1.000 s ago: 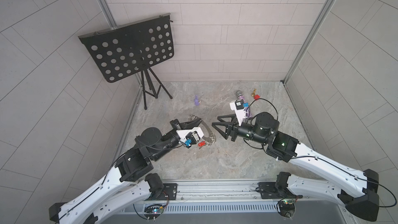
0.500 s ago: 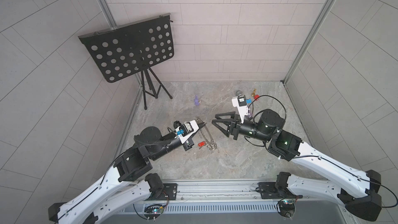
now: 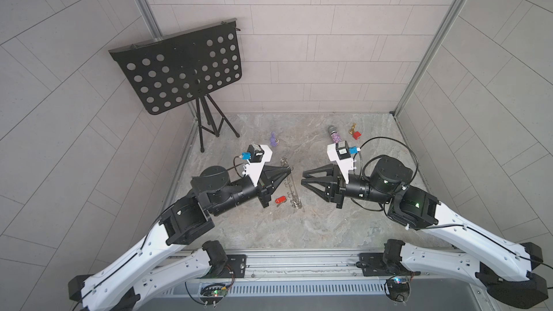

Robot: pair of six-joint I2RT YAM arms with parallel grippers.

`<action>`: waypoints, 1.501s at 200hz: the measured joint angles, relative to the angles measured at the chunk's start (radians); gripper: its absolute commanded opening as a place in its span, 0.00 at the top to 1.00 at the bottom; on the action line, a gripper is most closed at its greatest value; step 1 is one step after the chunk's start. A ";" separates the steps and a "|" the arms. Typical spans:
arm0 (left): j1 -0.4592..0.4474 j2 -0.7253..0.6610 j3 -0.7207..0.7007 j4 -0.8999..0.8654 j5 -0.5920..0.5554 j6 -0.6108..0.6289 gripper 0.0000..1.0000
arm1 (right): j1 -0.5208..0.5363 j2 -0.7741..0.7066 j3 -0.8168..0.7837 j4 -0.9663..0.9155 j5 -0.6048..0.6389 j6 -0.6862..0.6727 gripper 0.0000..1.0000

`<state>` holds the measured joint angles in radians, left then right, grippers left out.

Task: Attach keys to a key ring
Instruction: Adjust the keyring, then pick up the key from the center of the board.

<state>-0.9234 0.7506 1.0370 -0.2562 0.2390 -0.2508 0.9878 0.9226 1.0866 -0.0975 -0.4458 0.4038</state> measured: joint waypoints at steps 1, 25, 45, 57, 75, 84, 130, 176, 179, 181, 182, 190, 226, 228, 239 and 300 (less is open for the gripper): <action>0.000 0.001 0.000 -0.001 0.000 -0.003 1.00 | 0.001 0.000 0.002 -0.002 0.001 -0.003 0.70; 0.000 0.007 0.007 -0.014 0.006 -0.072 1.00 | 0.027 0.014 0.030 -0.041 0.023 -0.051 0.72; 0.000 0.007 0.007 -0.032 0.013 -0.111 1.00 | 0.027 0.019 0.031 -0.068 0.058 -0.074 0.72; 0.000 0.007 0.007 -0.041 0.023 -0.128 1.00 | 0.027 0.020 0.030 -0.082 0.082 -0.086 0.73; 0.000 0.008 0.008 -0.051 0.039 -0.151 1.00 | 0.027 0.020 0.031 -0.097 0.115 -0.102 0.75; 0.000 0.009 0.009 -0.054 0.049 -0.161 1.00 | 0.027 0.020 0.032 -0.107 0.128 -0.112 0.75; 0.000 0.022 0.023 -0.076 0.093 -0.187 1.00 | 0.027 0.045 0.049 -0.139 0.162 -0.136 0.74; 0.000 0.026 0.025 -0.102 0.128 -0.190 1.00 | 0.027 0.066 0.058 -0.143 0.173 -0.143 0.72; 0.000 0.026 0.025 -0.102 0.128 -0.190 1.00 | 0.027 0.067 0.059 -0.143 0.174 -0.144 0.72; 0.000 0.026 0.025 -0.102 0.129 -0.190 1.00 | 0.027 0.067 0.060 -0.144 0.174 -0.144 0.72; 0.000 0.026 0.025 -0.102 0.128 -0.190 1.00 | 0.027 0.067 0.060 -0.144 0.174 -0.144 0.72; 0.000 0.026 0.025 -0.103 0.130 -0.190 1.00 | 0.027 0.067 0.060 -0.144 0.174 -0.145 0.72; 0.000 0.026 0.025 -0.119 0.127 -0.183 1.00 | 0.027 0.066 0.060 -0.145 0.189 -0.145 0.71; 0.000 0.025 0.025 -0.122 0.121 -0.181 1.00 | 0.027 0.066 0.059 -0.145 0.191 -0.145 0.71; 0.000 0.021 0.025 -0.136 0.103 -0.174 1.00 | 0.027 0.058 0.047 -0.139 0.202 -0.142 0.70; 0.000 -0.161 -0.081 -0.206 -0.099 -0.124 1.00 | 0.019 -0.046 -0.225 -0.116 0.314 -0.012 0.58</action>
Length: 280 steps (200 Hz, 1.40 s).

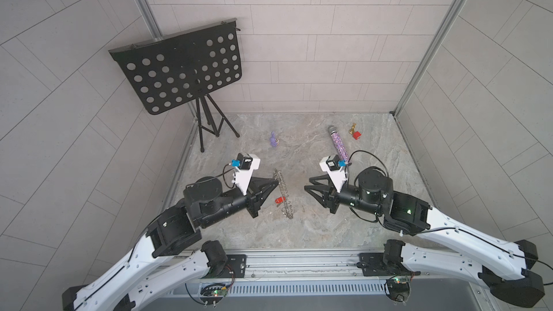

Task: Attach keys to a key ring
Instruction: Pick up the key from the center of the board.

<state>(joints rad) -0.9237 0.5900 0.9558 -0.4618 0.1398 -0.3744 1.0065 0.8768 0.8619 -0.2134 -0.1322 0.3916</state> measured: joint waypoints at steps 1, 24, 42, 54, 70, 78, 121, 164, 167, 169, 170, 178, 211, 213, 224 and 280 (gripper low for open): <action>0.000 -0.002 -0.002 -0.001 -0.002 0.000 1.00 | -0.001 0.000 -0.008 0.000 0.003 0.004 0.58; 0.000 -0.056 -0.050 -0.016 -0.069 0.006 1.00 | -0.026 0.047 -0.105 0.019 0.018 0.073 0.55; 0.000 -0.076 -0.087 -0.018 -0.100 0.006 1.00 | -0.063 0.140 -0.155 0.045 0.004 0.115 0.54; 0.000 -0.082 -0.105 -0.021 -0.116 0.006 1.00 | -0.098 0.219 -0.178 0.073 -0.021 0.140 0.53; 0.000 -0.087 -0.120 -0.024 -0.127 0.006 1.00 | -0.147 0.326 -0.188 0.113 -0.062 0.172 0.52; 0.000 -0.088 -0.123 -0.024 -0.131 0.005 1.00 | -0.168 0.379 -0.186 0.136 -0.084 0.184 0.52; 0.000 -0.096 -0.127 -0.024 -0.145 0.006 1.00 | -0.196 0.672 -0.072 0.212 -0.190 0.212 0.52; 0.000 -0.105 -0.130 -0.025 -0.150 0.006 1.00 | -0.196 0.839 0.002 0.293 -0.254 0.240 0.55; 0.000 -0.105 -0.130 -0.025 -0.150 0.006 1.00 | -0.196 0.846 0.004 0.295 -0.255 0.242 0.55; 0.000 -0.105 -0.130 -0.025 -0.151 0.006 1.00 | -0.196 0.850 0.005 0.296 -0.256 0.242 0.55; 0.000 -0.105 -0.130 -0.025 -0.151 0.006 1.00 | -0.195 0.851 0.005 0.297 -0.256 0.242 0.55; 0.000 -0.107 -0.130 -0.026 -0.152 0.006 1.00 | -0.195 0.863 0.008 0.301 -0.257 0.245 0.55; 0.000 -0.116 -0.130 -0.031 -0.157 0.006 1.00 | -0.195 0.885 0.013 0.308 -0.257 0.246 0.55; 0.000 -0.116 -0.130 -0.031 -0.158 0.007 1.00 | -0.195 0.887 0.014 0.307 -0.257 0.246 0.56; 0.000 -0.116 -0.130 -0.031 -0.160 0.007 1.00 | -0.195 0.900 0.023 0.309 -0.258 0.246 0.57; 0.000 -0.116 -0.130 -0.032 -0.161 0.009 1.00 | -0.180 0.948 0.071 0.319 -0.257 0.249 0.67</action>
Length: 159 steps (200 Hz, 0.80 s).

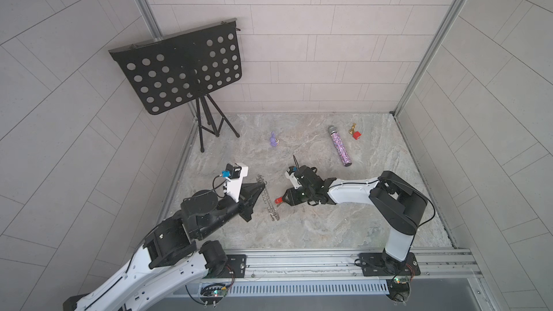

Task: Attach keys to a key ring
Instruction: Pick up the key from the center of the board.

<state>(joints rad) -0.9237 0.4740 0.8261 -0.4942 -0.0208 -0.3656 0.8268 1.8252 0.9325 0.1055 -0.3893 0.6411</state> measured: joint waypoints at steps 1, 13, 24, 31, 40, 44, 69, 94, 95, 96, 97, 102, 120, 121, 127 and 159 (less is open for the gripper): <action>0.000 0.000 0.000 0.000 0.000 0.000 1.00 | 0.000 0.000 0.000 0.000 0.000 0.000 0.67; 0.000 0.000 0.000 -0.003 0.000 0.000 1.00 | 0.003 0.003 0.002 -0.001 0.002 0.000 0.70; 0.000 0.000 0.000 -0.006 0.000 0.000 1.00 | 0.006 0.003 0.002 -0.004 0.005 -0.003 0.73; 0.000 0.000 0.000 -0.008 0.000 0.000 1.00 | 0.009 0.003 0.002 -0.006 0.008 -0.003 0.75; 0.000 0.000 0.000 -0.011 -0.001 0.000 1.00 | 0.012 0.003 0.002 -0.008 0.012 -0.002 0.77; 0.000 0.000 0.000 -0.012 -0.001 0.000 1.00 | 0.014 0.003 0.002 -0.009 0.014 -0.006 0.79; 0.000 0.000 0.000 -0.013 -0.001 0.000 1.00 | 0.025 0.003 0.004 -0.025 0.024 -0.011 0.86; 0.000 0.000 0.000 -0.013 0.000 0.000 1.00 | 0.034 0.003 0.010 -0.039 0.029 -0.015 0.93; 0.000 0.000 0.000 -0.013 0.000 0.000 1.00 | 0.034 0.003 0.010 -0.039 0.029 -0.016 0.93; 0.000 0.000 0.000 -0.013 0.000 0.000 1.00 | 0.034 0.003 0.010 -0.039 0.029 -0.016 0.94; 0.000 0.000 0.000 -0.013 -0.001 0.000 1.00 | 0.035 0.003 0.010 -0.039 0.029 -0.018 0.94; 0.000 0.000 0.000 -0.013 0.000 0.000 1.00 | 0.036 0.003 0.011 -0.040 0.029 -0.016 0.96; 0.000 0.000 0.000 -0.013 -0.001 0.000 1.00 | 0.039 0.003 0.016 -0.038 0.028 -0.019 1.00; 0.000 0.000 0.000 -0.013 -0.001 0.000 1.00 | 0.039 0.003 0.016 -0.037 0.028 -0.021 1.00; 0.000 0.000 0.000 -0.014 -0.001 0.000 1.00 | 0.039 0.003 0.016 -0.037 0.028 -0.024 1.00; 0.000 0.000 0.000 -0.018 -0.003 0.000 1.00 | 0.046 -0.001 0.015 -0.034 0.024 -0.039 1.00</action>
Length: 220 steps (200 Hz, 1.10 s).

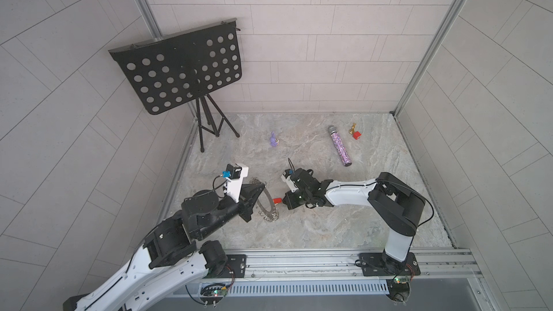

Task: Attach keys to a key ring
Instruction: Pick up the key from the center of the board, then insert the key onto the keyring.

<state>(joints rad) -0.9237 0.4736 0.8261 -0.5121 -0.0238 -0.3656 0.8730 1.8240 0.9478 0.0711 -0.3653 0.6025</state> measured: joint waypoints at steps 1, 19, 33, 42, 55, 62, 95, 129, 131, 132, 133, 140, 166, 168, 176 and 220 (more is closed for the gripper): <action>0.000 0.000 0.000 0.000 0.000 0.000 1.00 | 0.001 0.000 0.000 0.000 0.000 -0.001 1.00; 0.000 -0.002 0.000 -0.003 0.000 0.000 1.00 | 0.014 -0.011 0.002 -0.019 0.010 -0.027 1.00; 0.000 -0.002 0.000 -0.003 0.000 0.000 1.00 | 0.025 -0.027 0.005 -0.045 0.024 -0.057 1.00; 0.000 -0.002 0.000 -0.003 0.000 0.001 1.00 | 0.034 -0.046 0.005 -0.067 0.043 -0.081 1.00; 0.000 -0.003 0.000 -0.003 0.000 0.003 1.00 | 0.047 -0.087 0.003 -0.101 0.079 -0.127 1.00; 0.000 -0.003 0.000 -0.004 -0.001 0.005 1.00 | 0.055 -0.114 0.001 -0.115 0.101 -0.153 1.00; 0.000 -0.011 0.000 -0.012 0.003 0.017 1.00 | 0.100 -0.327 -0.042 -0.160 0.200 -0.288 1.00; 0.000 -0.014 0.000 -0.017 0.034 0.049 1.00 | 0.108 -0.562 -0.097 -0.211 0.265 -0.398 1.00; 0.000 -0.014 0.000 -0.017 0.040 0.053 1.00 | 0.108 -0.573 -0.098 -0.214 0.267 -0.403 1.00; 0.000 -0.014 0.000 -0.017 0.042 0.054 1.00 | 0.107 -0.584 -0.100 -0.217 0.269 -0.408 1.00; 0.000 -0.014 0.000 -0.017 0.043 0.055 1.00 | 0.107 -0.589 -0.101 -0.219 0.270 -0.411 1.00; 0.000 -0.014 0.000 -0.017 0.057 0.069 1.00 | 0.106 -0.630 -0.107 -0.233 0.274 -0.430 1.00; 0.000 0.002 0.008 -0.017 0.127 0.126 1.00 | 0.106 -0.786 -0.115 -0.271 0.253 -0.492 1.00; 0.000 0.005 0.012 -0.017 0.133 0.132 1.00 | 0.106 -0.800 -0.115 -0.273 0.249 -0.497 1.00; 0.000 0.023 0.024 -0.017 0.156 0.151 1.00 | 0.106 -0.839 -0.111 -0.286 0.233 -0.509 1.00; 0.000 0.137 0.100 -0.012 0.268 0.281 1.00 | 0.106 -0.901 0.036 -0.407 0.111 -0.539 1.00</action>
<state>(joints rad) -0.9237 0.6102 0.9260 -0.5240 0.2443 -0.0849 0.9791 0.9234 0.9836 -0.3355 -0.2543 0.0631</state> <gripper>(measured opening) 0.045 0.047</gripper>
